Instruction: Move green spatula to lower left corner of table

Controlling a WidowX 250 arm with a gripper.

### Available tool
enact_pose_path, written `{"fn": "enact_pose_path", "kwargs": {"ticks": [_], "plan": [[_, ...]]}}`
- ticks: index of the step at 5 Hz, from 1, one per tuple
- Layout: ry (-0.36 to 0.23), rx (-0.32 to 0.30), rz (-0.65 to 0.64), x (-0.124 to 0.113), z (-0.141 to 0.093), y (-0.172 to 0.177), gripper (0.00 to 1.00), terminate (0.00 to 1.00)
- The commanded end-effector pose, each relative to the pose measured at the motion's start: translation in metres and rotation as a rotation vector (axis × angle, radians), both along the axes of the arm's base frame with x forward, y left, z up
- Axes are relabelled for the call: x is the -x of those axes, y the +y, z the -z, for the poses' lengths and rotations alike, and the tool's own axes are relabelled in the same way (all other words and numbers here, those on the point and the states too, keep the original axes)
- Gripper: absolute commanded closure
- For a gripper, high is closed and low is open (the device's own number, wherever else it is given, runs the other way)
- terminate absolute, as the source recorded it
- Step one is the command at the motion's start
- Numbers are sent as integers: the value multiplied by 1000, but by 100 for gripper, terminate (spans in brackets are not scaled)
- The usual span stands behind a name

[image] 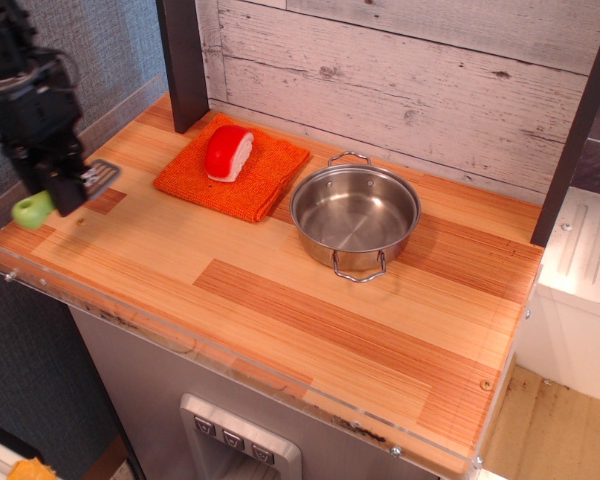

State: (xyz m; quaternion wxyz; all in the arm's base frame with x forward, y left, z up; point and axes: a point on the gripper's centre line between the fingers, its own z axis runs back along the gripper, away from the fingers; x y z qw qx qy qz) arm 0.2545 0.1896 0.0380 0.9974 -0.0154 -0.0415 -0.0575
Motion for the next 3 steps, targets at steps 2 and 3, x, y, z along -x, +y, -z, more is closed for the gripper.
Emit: {"fn": "enact_pose_path", "kwargs": {"ticks": [2,3], "plan": [[-9,-65,-16,-8,18,-19,100,0],[3,-67,1,-14,15,-25,0,0]]}}
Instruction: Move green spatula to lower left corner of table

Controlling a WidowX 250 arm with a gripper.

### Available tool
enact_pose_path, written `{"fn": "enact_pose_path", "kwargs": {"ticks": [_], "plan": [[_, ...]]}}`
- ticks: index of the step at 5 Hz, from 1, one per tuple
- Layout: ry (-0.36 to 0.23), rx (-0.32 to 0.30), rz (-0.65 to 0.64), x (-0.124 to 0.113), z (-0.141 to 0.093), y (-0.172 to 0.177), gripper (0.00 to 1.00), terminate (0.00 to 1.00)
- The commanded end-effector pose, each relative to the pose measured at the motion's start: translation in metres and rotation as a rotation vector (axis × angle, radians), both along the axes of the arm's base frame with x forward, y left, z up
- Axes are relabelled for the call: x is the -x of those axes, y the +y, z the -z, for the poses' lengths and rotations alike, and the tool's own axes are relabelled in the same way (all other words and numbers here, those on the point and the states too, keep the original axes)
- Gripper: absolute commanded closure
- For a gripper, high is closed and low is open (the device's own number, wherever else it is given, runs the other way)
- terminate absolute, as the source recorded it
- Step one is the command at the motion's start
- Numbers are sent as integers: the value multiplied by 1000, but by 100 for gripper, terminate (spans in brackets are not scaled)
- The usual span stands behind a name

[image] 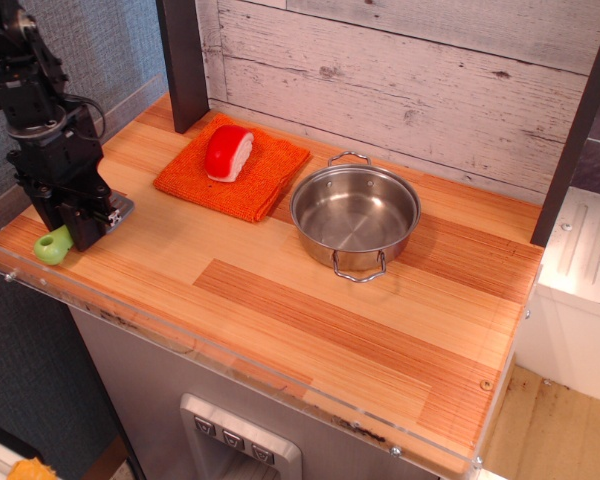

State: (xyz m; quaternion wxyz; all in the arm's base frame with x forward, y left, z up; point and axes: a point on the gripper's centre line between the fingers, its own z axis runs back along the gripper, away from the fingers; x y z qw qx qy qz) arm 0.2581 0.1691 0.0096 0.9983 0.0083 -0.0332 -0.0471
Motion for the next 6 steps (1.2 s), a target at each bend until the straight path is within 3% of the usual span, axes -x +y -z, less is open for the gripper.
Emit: {"fn": "enact_pose_path", "kwargs": {"ticks": [1,3,4,6], "plan": [[-31,-47,60,-14,-29,-13,0,0],[-131,-42,32,-11,-92,-47,0,0],[-131,-8,64,-16,-104,-73,0,0],[-78,42,122,-25,-100,-89,0,0]]}}
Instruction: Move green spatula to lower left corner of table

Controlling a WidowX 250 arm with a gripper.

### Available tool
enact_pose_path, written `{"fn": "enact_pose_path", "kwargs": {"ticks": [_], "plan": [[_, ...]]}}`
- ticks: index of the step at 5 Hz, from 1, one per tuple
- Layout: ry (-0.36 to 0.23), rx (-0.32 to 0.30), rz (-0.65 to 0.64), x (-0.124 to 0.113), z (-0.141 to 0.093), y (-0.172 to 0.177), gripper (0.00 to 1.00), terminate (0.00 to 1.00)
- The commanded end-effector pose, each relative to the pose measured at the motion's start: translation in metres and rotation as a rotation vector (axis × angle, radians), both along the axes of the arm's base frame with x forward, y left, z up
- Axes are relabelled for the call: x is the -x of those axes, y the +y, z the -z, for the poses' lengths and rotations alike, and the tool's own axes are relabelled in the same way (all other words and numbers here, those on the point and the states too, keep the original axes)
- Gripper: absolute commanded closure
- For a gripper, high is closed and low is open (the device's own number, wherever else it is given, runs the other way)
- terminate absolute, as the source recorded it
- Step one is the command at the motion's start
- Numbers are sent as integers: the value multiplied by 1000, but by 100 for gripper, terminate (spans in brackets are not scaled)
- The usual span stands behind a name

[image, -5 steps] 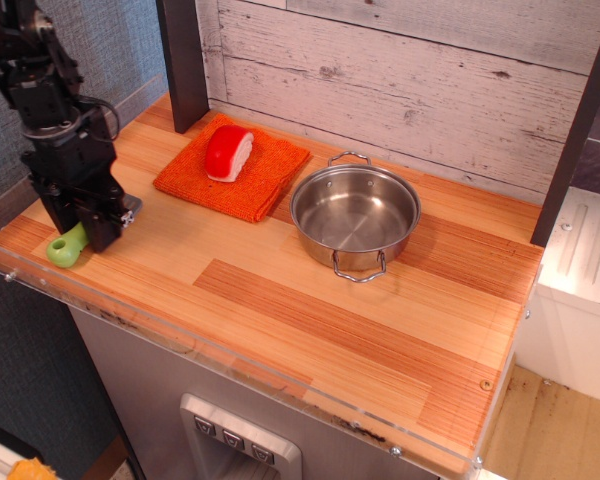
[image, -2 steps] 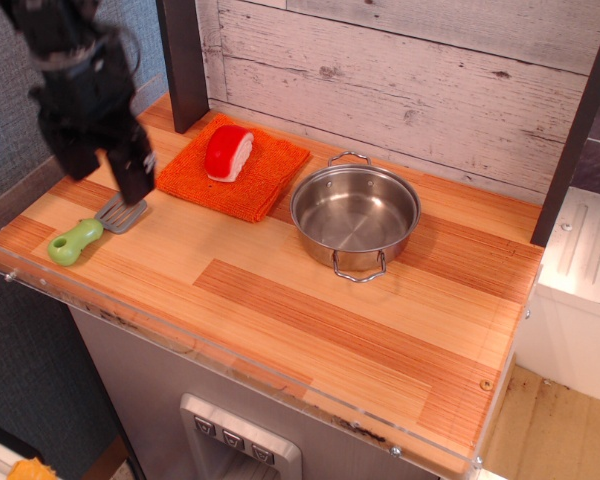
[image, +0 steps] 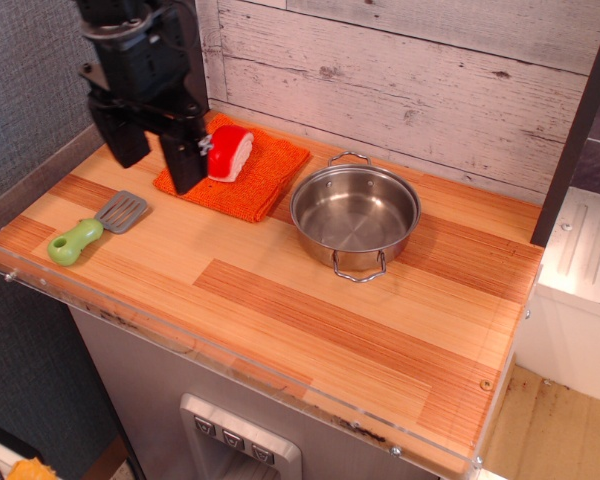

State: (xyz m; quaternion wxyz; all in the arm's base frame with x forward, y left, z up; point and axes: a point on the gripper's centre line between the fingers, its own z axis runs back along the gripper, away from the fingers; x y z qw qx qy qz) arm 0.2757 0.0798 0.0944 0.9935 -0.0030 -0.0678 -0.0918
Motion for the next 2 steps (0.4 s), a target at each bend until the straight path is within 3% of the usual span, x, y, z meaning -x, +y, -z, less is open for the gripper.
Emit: {"fn": "enact_pose_path", "kwargs": {"ticks": [1,2], "plan": [[-10,18,31,-7,-15,0,0,0],[-10,18,31,-7,-15,0,0,100]]}}
